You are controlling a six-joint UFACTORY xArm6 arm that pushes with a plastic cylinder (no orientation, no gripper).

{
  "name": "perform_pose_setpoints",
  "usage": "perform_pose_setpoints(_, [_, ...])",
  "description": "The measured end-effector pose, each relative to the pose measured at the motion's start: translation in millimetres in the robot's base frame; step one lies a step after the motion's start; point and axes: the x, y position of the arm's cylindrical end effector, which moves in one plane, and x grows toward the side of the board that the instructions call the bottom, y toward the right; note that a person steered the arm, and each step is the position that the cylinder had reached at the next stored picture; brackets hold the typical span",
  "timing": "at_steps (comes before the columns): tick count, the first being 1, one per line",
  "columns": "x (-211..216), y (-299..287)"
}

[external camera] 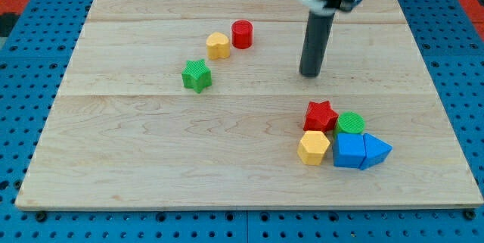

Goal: Drag the red circle to the left of red star

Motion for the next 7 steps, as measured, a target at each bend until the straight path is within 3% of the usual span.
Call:
perform_pose_setpoints(1, [-94,-59])
perform_pose_setpoints(2, [-100,-121])
perform_pose_setpoints(5, [89,-86])
perform_pose_setpoints(6, [99,-73])
perform_pose_setpoints(7, [64,-91])
